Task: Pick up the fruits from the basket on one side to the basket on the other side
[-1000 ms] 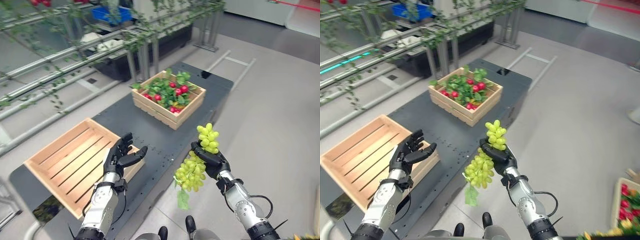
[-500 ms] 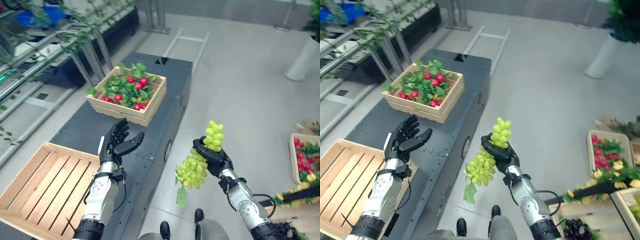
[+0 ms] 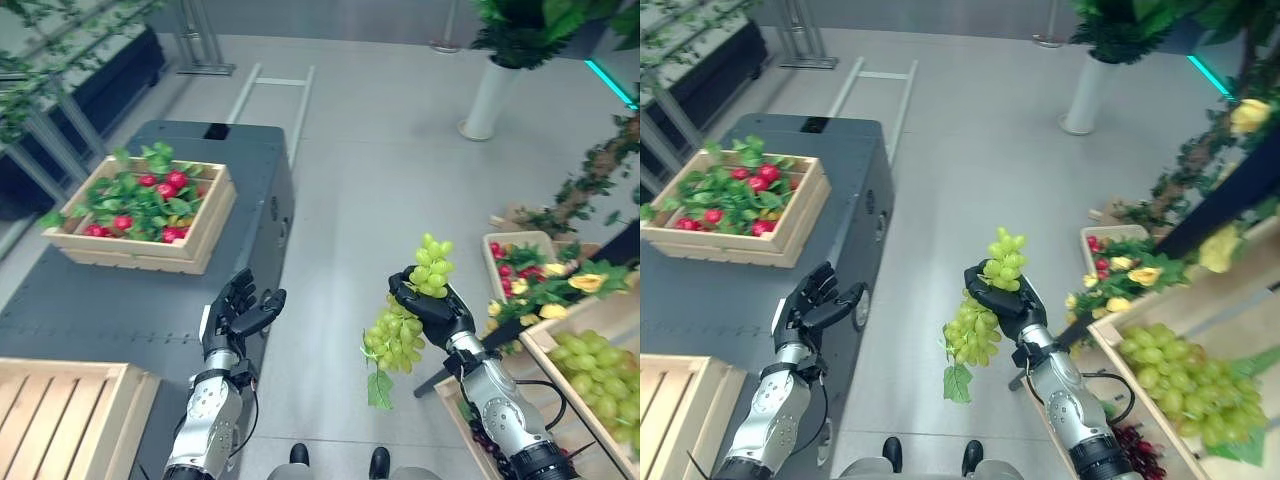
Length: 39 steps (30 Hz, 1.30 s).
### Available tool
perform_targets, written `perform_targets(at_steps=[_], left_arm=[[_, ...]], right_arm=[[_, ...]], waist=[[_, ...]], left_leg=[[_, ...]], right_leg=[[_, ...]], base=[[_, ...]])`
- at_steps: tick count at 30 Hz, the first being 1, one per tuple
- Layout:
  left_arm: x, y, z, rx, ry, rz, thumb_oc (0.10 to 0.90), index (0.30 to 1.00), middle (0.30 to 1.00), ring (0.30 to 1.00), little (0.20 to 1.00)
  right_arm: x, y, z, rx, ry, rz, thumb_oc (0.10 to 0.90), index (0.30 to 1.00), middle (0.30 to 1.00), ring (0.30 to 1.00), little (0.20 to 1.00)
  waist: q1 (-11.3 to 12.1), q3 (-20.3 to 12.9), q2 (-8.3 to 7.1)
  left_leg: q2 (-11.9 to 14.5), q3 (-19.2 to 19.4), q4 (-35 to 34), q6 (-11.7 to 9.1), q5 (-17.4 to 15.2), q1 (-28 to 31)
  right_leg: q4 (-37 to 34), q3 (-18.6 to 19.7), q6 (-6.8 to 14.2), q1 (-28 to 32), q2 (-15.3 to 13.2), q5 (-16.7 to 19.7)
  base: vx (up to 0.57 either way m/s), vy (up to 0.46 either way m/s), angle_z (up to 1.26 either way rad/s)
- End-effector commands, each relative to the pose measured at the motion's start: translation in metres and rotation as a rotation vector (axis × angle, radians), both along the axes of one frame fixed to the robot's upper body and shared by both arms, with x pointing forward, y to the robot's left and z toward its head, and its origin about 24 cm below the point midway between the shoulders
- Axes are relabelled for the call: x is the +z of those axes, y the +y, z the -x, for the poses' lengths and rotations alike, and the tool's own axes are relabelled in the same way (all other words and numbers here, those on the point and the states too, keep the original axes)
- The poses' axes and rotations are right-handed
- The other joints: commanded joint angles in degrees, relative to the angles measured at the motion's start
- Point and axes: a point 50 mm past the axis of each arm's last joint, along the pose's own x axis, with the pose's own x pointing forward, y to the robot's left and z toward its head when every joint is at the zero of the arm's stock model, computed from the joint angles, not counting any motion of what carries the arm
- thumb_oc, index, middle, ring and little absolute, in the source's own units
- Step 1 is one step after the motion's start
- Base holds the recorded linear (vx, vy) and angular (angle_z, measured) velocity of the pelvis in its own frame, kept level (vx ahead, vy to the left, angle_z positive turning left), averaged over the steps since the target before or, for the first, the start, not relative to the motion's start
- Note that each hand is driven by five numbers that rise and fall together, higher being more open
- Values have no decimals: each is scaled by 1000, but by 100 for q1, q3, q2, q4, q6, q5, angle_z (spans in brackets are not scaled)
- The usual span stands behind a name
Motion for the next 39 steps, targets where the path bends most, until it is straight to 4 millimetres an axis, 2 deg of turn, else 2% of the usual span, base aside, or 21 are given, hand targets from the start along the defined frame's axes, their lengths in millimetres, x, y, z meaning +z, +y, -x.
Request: perform_targets(at_steps=[1,4,5,8,9,10,11,13,14,16,20,26,30,32,33,34,36,38,39], left_arm=[[51,5,-26,18,-235,-58,800,900,900,900,900],[54,-2,-28,-1,-245,-53,800,900,900,900,900],[57,-4,-28,3,-259,-51,800,900,900,900,900],[62,1,-25,35,-288,-70,800,900,900,900,900],[64,3,-24,43,-300,-77,800,900,900,900,900],[66,7,-22,62,-317,-78,800,900,900,900,900],[69,10,-22,75,-334,-75,800,900,900,900,900],[72,8,-30,75,-350,-75,800,900,900,900,900],[74,5,-35,73,-349,-66,800,900,900,900,900],[82,-1,-42,72,-381,-85,800,900,900,900,900],[84,-5,-46,73,-392,-97,800,900,900,900,900],[81,-10,-45,38,-369,-102,800,900,900,900,900],[74,-13,-44,39,-332,-89,800,900,900,900,900],[71,-12,-44,60,-319,-96,800,900,900,900,900],[71,-10,-43,79,-316,-102,800,900,900,900,900],[72,-4,-41,110,-316,-113,800,900,900,900,900],[74,9,-37,166,-315,-114,800,900,900,900,900],[72,18,-33,206,-304,-94,800,900,900,900,900],[70,24,-29,236,-299,-93,800,900,900,900,900]], right_arm=[[56,21,-16,101,-307,-97,400,300,300,300,300],[57,21,-17,140,-301,-94,400,300,300,300,300],[59,21,-19,168,-302,-101,400,300,300,300,300],[61,29,-20,270,-320,-117,400,300,300,300,300],[61,32,-18,315,-326,-120,400,300,300,300,300],[60,40,-14,387,-330,-122,400,300,300,300,300],[61,45,-14,440,-347,-111,400,300,300,300,300],[63,50,-14,470,-359,-116,400,300,300,300,300],[67,50,-14,459,-351,-140,400,300,300,300,300],[72,52,-17,456,-354,-168,400,300,300,300,300],[73,55,-14,474,-369,-167,400,300,300,300,300],[63,47,-5,432,-342,-171,400,300,300,300,300],[56,47,6,433,-324,-165,400,300,300,300,300],[56,48,7,454,-330,-163,400,300,300,300,300],[58,49,7,469,-335,-165,400,300,300,300,300],[60,51,6,492,-345,-160,400,300,300,300,300],[63,49,5,513,-360,-144,400,300,300,300,300],[62,50,6,525,-359,-136,400,300,300,300,300],[58,52,8,546,-356,-136,400,300,300,300,300]], waist=[[38,-579,-50],[34,-580,-116],[77,-536,-170],[175,-447,-249],[184,-430,-252],[228,-377,-199],[248,-361,-138],[177,-333,-14],[100,-310,-2],[51,-283,-15],[-7,-341,13],[-138,-482,35],[-298,-461,47],[-324,-428,62],[-299,-398,74],[-225,-358,93],[-105,-344,116],[13,-396,58],[119,-467,-18]], left_leg=[[-575,-105,171,293,-358,-259],[-678,-313,707,261,-538,-412],[-746,-580,1129,251,-712,-516],[-736,-1078,2098,259,-791,-775],[-729,-1232,2226,306,-814,-829],[-770,-1586,2066,411,-885,-790],[-780,-1833,1654,459,-890,-666],[-722,-1889,916,502,-710,-410],[-711,-1885,748,493,-588,-341],[-767,-2031,614,483,-486,-329],[-796,-1934,416,553,-524,-254],[-848,-1724,259,661,-622,-123],[-918,-1543,113,708,-648,-56],[-925,-1444,28,714,-630,-42],[-905,-1334,22,722,-612,-52],[-873,-1135,31,737,-571,-72],[-832,-894,39,736,-486,-121],[-818,-816,128,698,-463,-202],[-755,-685,227,577,-507,-236]], right_leg=[[-162,-80,-87,407,-187,-131],[-121,43,-135,379,-182,-94],[-109,180,-152,383,-220,-53],[96,556,-197,320,-289,-61],[270,670,-206,227,-307,-108],[635,873,-194,41,-292,-234],[860,919,-159,-95,-307,-346],[1321,788,-59,-375,-382,-465],[1439,812,70,-534,-428,-306],[1319,980,149,-583,-423,-196],[896,1035,261,-520,-484,-60],[559,1226,393,-433,-550,106],[175,1521,515,-599,-587,558],[322,1496,539,-793,-521,698],[771,1284,553,-928,-500,688],[1664,886,541,-1087,-524,535],[2486,412,433,-1110,-566,218],[2114,105,322,-813,-610,7],[883,-185,245,-203,-586,-228]], base=[[-73,-59,-11],[-67,-13,-6],[-57,40,-4],[-69,146,-49],[-97,277,-76],[-109,329,-81],[-107,319,-80],[-137,339,-86],[-151,294,-66],[-153,186,-48],[-108,149,-31],[-46,137,-9],[-82,137,-12],[-138,71,-28],[-142,31,-43],[-165,44,-54],[-119,9,-90],[-25,-130,-105],[17,-193,-74]])
